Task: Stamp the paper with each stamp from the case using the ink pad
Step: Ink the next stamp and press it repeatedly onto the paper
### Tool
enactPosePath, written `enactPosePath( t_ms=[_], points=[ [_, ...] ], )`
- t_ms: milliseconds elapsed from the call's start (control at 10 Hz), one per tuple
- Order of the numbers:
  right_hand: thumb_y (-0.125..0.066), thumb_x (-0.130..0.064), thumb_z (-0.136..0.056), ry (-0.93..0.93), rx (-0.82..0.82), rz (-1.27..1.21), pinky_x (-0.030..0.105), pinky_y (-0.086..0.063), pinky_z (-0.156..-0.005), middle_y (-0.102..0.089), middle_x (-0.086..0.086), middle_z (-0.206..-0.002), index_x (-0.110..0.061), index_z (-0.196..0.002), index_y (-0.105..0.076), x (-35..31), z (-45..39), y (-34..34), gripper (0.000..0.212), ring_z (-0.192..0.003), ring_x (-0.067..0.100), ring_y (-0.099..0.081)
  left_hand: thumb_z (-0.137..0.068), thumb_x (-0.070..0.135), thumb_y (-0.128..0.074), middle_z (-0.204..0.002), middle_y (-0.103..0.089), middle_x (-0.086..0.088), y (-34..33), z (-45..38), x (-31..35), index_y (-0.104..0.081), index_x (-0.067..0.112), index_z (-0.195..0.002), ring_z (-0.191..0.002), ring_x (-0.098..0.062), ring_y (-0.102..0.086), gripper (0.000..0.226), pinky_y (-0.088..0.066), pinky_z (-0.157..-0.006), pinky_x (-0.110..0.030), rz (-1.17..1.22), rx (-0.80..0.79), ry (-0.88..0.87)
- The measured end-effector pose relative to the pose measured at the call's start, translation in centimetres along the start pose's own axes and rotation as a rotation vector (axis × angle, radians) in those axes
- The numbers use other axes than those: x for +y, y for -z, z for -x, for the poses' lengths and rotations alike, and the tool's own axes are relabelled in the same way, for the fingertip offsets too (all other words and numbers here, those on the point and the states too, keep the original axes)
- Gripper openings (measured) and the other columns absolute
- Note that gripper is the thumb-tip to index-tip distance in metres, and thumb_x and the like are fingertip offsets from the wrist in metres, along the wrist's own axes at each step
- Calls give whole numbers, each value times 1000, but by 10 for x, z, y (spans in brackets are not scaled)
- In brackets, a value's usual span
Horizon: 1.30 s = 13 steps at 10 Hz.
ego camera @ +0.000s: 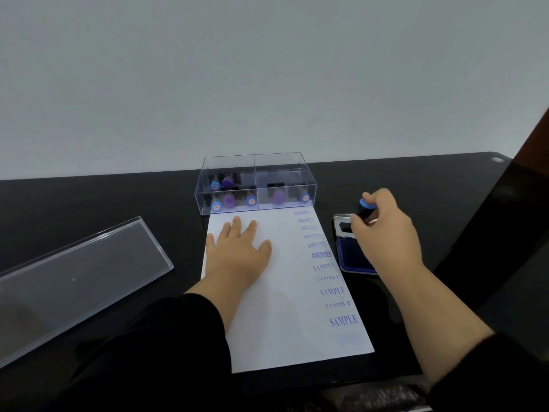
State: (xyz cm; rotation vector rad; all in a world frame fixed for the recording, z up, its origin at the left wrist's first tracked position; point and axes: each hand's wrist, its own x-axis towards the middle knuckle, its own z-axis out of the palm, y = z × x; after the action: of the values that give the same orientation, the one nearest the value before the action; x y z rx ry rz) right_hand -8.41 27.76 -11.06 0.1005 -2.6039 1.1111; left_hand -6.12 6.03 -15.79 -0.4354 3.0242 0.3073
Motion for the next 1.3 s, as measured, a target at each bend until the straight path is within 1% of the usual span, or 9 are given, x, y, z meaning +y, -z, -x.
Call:
enactPosePath(
  t_ms=[100, 200, 300, 500, 600, 700, 900, 1200, 1300],
  points=[
    [-56, -21, -92, 52, -39, -39, 24, -37, -55, -53, -11, -75, -23, -112, -47, -19, -13, -10, 22, -67, 9, -52, -97, 52, -19, -160, 9, 1, 0, 0, 0, -2, 31, -152, -147, -18, 7, 61, 6, -117, -44, 3, -2, -5],
    [-59, -21, -90, 97, -90, -55, 26, -39, -63, -51, -10, -73, -20, -109, -48, -38, -30, -28, 21, -72, 14, -54, -97, 52, -18, -160, 9, 0, 0, 0, -1, -1, 30, -152, -147, -18, 8, 61, 7, -117, -45, 7, -4, -12],
    [-60, -21, -90, 151, -151, -9, 27, -39, -64, -53, -3, -79, -19, -110, -48, -50, -43, -48, 23, -76, 19, -55, -97, 52, -18, -160, 9, 0, 0, -1, -2, -1, 30, -152, -147, -18, 8, 61, 6, -116, -45, 8, -3, -16],
    [-61, -21, -90, 196, -223, 55, 27, -39, -63, -53, 0, -84, -25, -97, -41, -52, -58, -80, 22, -70, 19, -51, -97, 52, -18, -160, 10, 0, -2, -4, -1, 0, 30, -152, -147, -18, 9, 62, 7, -116, -47, 3, -8, -11],
    [-62, -21, -90, 207, -225, 75, 27, -40, -65, -54, 1, -87, -25, -96, -39, -49, -61, -89, 23, -73, 20, -54, -97, 52, -18, -160, 10, 0, -4, -5, -1, 0, 31, -152, -146, -19, 10, 62, 8, -115, -47, 7, -12, -11],
    [-62, -22, -89, 222, -230, 87, 29, -46, -70, -56, 3, -93, -25, -96, -39, -49, -64, -96, 24, -79, 22, -58, -97, 52, -18, -159, 11, -1, -4, -6, -2, 0, 31, -152, -146, -19, 10, 62, 8, -115, -48, 5, -10, -8],
    [-61, -20, -90, 223, -240, 117, 31, -48, -73, -62, 6, -104, -20, -104, -46, -51, -66, -103, 21, -84, 24, -59, -97, 52, -17, -159, 11, -1, -4, -7, -1, 2, 31, -152, -146, -20, 10, 62, 8, -115, -49, -21, -25, -1],
    [-54, -22, -94, 238, -207, 217, 35, -51, -72, -63, 8, -102, -19, -118, -46, -45, -54, -111, 26, -81, 26, -57, -97, 52, -19, -159, 11, -1, -5, -6, -1, 1, 30, -152, -146, -19, 9, 62, 8, -115, -48, 1, -14, -3],
    [-53, -21, -94, 245, -203, 234, 33, -48, -69, -62, 9, -102, -18, -119, -45, -46, -53, -111, 26, -78, 25, -54, -97, 52, -18, -159, 11, -1, -5, -6, -1, 1, 30, -152, -146, -19, 10, 62, 8, -115, -48, 0, -17, -5]
  ],
)
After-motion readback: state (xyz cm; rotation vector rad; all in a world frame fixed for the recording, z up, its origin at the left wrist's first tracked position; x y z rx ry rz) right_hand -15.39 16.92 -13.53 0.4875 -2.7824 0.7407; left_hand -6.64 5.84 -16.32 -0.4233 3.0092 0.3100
